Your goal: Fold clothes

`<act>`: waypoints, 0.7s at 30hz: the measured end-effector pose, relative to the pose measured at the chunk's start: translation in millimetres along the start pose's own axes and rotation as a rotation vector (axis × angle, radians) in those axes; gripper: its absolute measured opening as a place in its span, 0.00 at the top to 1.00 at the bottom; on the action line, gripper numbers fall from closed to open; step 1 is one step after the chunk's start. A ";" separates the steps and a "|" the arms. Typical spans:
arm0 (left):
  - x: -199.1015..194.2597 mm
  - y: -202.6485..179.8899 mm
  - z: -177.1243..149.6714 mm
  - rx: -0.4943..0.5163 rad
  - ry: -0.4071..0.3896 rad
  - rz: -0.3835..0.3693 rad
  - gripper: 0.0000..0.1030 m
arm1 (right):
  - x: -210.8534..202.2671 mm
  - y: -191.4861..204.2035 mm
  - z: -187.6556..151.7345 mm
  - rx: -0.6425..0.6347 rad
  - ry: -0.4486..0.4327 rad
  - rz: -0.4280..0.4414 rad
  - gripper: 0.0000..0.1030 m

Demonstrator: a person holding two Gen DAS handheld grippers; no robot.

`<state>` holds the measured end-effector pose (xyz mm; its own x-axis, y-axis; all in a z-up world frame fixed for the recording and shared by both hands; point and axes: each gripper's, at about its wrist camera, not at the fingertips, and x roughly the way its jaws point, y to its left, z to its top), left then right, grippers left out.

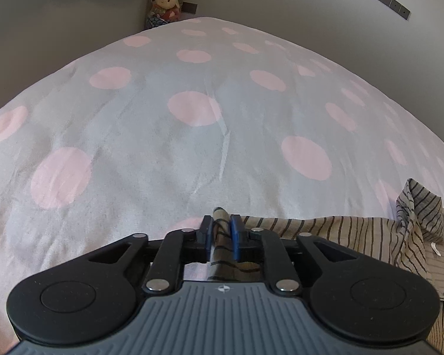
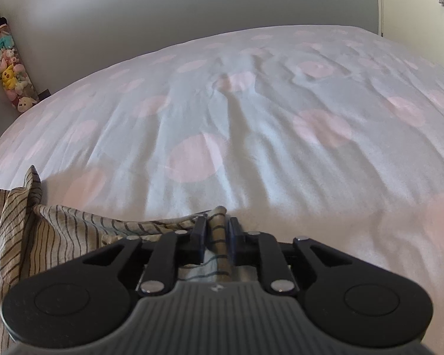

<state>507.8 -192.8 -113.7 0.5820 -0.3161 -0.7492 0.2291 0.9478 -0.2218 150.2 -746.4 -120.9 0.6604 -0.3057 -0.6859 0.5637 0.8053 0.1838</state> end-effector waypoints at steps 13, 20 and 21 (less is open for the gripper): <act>-133.2 14.5 -66.4 0.099 0.192 -0.076 0.77 | -128.9 27.3 -54.3 -0.046 0.028 0.131 0.70; -215.9 20.2 -129.9 0.195 0.297 -0.113 0.73 | -202.4 74.6 -121.1 -0.121 0.110 0.318 0.61; -224.2 21.8 -138.3 0.207 0.313 -0.105 0.72 | -212.4 83.5 -133.7 -0.131 0.125 0.341 0.61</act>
<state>274.4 -95.4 -36.9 0.2881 -0.3526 -0.8903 0.4459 0.8722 -0.2011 -9.3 -546.3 -54.0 0.7285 0.0486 -0.6833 0.2487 0.9107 0.3298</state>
